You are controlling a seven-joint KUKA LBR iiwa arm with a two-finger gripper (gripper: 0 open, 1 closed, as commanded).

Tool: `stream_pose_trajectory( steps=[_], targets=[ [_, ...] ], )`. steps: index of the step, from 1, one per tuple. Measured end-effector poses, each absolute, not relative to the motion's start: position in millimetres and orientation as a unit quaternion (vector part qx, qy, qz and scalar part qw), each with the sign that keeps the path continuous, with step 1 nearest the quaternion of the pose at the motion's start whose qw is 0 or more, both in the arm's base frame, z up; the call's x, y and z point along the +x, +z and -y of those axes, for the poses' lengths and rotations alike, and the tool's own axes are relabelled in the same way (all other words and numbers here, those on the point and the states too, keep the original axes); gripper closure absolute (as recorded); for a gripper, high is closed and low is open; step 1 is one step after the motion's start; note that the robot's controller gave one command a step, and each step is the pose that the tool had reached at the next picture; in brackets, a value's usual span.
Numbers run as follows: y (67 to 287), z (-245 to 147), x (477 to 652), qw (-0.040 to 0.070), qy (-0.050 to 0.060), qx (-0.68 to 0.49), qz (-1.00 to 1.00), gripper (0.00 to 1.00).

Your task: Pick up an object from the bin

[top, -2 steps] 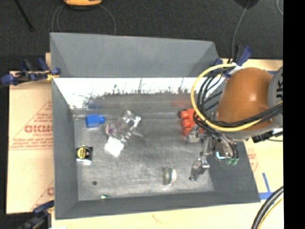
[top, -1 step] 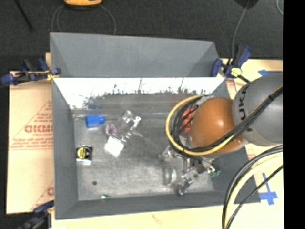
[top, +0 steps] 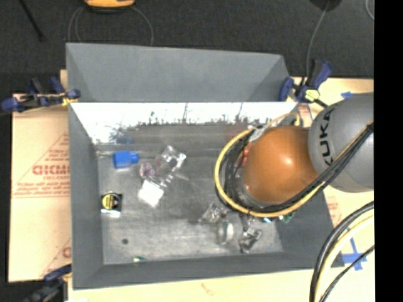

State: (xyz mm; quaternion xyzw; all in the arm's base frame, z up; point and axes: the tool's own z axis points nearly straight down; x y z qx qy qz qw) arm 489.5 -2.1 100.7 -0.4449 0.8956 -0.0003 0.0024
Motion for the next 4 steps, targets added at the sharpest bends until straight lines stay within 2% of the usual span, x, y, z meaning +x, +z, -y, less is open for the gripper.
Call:
stream_pose_trajectory(
  steps=[1, 2, 3, 4],
  targets=[
    [113.9, 27.9, 491.2, 0.002, -0.001, -0.474, -0.881, 0.0],
    [71.1, 21.8, 498.2, 0.003, 0.0, -0.485, -0.874, 0.0],
    [73.0, 22.0, 499.4, 0.002, 0.0, -0.484, -0.875, 0.0],
    [76.1, 20.9, 502.5, 0.006, -0.002, -0.484, -0.875, 1.0]
  ],
)
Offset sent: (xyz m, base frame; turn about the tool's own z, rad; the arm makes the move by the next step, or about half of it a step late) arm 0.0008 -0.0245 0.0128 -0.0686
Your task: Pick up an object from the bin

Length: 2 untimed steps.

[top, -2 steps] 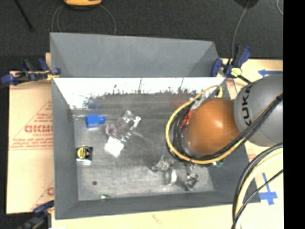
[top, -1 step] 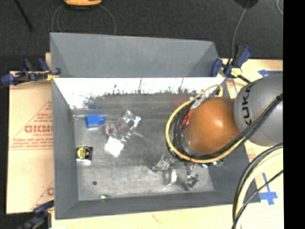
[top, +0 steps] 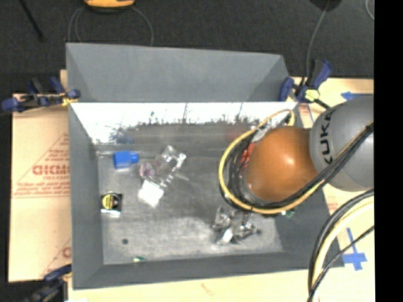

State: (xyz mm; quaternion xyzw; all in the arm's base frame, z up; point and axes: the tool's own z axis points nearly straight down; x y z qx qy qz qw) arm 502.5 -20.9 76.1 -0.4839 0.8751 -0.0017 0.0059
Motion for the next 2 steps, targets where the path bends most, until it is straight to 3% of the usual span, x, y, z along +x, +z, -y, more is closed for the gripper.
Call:
stream_pose_trajectory(
  steps=[1, 2],
  targets=[
    [146.7, 21.7, 504.7, 0.004, -0.002, -0.482, -0.876, 1.0],
    [152.9, 22.3, 505.9, 0.002, -0.001, -0.479, -0.878, 1.0]
  ],
)
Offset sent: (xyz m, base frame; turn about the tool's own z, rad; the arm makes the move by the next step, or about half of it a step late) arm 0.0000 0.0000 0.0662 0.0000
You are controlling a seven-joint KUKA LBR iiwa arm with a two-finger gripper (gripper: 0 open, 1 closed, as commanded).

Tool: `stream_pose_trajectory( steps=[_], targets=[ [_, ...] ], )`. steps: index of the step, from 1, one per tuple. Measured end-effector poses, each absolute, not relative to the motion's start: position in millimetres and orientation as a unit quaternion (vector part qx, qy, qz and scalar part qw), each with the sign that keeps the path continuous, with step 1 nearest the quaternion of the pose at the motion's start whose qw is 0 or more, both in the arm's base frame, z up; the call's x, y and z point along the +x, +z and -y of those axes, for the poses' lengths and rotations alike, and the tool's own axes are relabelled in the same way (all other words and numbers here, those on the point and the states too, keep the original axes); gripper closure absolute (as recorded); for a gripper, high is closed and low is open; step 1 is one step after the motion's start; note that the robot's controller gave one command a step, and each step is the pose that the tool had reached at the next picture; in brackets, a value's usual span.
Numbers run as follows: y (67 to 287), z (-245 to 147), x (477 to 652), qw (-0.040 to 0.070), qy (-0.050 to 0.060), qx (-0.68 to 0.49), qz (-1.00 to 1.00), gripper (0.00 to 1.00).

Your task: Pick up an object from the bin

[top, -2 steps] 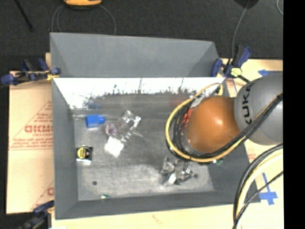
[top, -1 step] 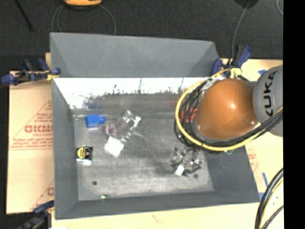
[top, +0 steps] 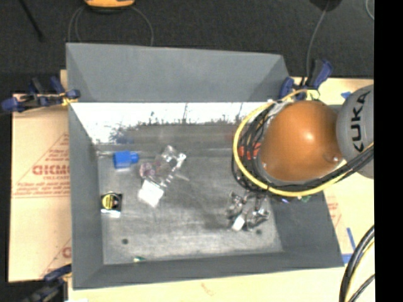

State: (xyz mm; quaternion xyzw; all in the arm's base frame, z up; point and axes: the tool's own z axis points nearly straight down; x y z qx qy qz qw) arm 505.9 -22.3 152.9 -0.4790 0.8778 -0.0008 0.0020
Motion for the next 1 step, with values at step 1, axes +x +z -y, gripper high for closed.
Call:
stream_pose_trajectory(
  steps=[1],
  targets=[
    [167.8, 22.9, 507.2, 0.002, -0.001, -0.476, -0.879, 1.0]
  ],
)
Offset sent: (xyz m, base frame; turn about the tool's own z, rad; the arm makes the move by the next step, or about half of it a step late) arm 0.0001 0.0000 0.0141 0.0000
